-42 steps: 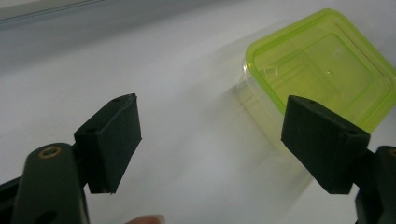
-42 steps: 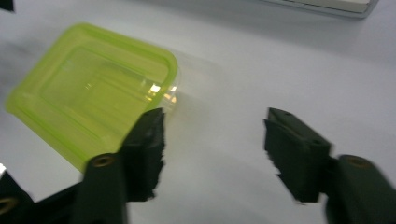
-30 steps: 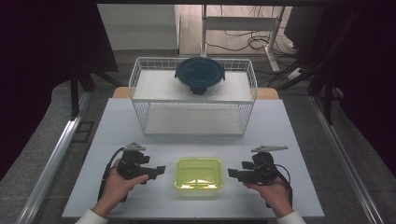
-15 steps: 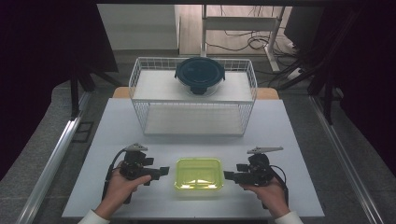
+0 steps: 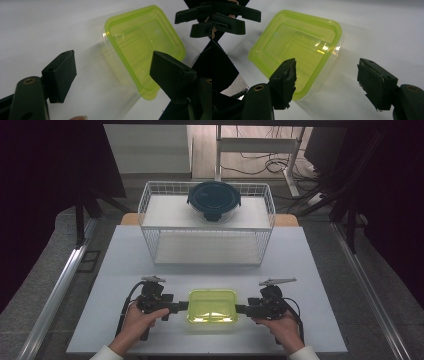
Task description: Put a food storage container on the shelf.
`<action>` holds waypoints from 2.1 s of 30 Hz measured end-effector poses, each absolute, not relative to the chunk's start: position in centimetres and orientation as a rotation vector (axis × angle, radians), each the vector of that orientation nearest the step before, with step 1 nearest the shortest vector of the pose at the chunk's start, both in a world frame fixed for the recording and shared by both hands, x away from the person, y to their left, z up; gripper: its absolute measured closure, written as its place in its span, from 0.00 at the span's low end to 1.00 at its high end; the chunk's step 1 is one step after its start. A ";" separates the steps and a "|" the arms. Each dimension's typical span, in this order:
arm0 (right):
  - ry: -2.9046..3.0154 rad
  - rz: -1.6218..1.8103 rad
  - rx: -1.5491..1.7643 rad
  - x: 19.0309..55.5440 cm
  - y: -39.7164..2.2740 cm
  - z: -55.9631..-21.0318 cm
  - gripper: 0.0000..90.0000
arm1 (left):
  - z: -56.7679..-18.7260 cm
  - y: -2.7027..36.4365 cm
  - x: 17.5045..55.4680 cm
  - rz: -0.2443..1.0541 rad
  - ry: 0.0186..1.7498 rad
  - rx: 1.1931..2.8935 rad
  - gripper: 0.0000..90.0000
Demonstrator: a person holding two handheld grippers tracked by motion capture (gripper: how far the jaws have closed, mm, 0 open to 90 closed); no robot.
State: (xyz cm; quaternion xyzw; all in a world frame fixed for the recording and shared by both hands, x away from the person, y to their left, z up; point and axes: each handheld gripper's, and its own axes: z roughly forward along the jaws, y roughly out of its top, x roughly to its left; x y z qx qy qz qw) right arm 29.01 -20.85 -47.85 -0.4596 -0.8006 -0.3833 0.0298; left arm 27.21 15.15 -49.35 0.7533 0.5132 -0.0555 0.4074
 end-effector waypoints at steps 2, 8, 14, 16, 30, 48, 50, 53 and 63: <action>-2.464 -1.179 -1.421 29.1 -20.7 -48.0 0.36 | -49.6 15.1 27.4 -0.167 1.307 1.882 0.24; -2.423 -1.177 -1.441 29.6 -20.4 -48.7 0.39 | -50.4 14.4 28.0 -0.222 1.320 1.894 0.27; -2.340 -1.179 -1.437 30.4 -19.8 -49.4 0.44 | -51.1 13.8 28.6 -0.290 1.325 1.870 0.33; -2.314 -1.181 -1.445 30.5 -19.7 -49.6 0.45 | -51.3 13.7 28.7 -0.309 1.322 1.868 0.34; -2.170 -1.141 -1.496 30.5 -19.5 -50.3 0.77 | -51.6 12.9 28.6 -0.378 1.330 1.852 0.60; -2.209 -1.212 -1.486 29.3 -19.7 -48.8 0.87 | -49.8 13.7 27.6 -0.286 1.330 1.786 0.82; -2.220 -1.219 -1.480 29.2 -19.7 -48.6 0.87 | -49.4 13.8 27.5 -0.276 1.318 1.788 0.82; -2.234 -1.236 -1.470 29.1 -19.6 -48.3 0.87 | -49.2 13.8 27.4 -0.260 1.311 1.785 0.83; -2.266 -1.291 -1.437 28.8 -19.7 -47.2 0.87 | -48.0 14.0 27.0 -0.225 1.269 1.777 0.85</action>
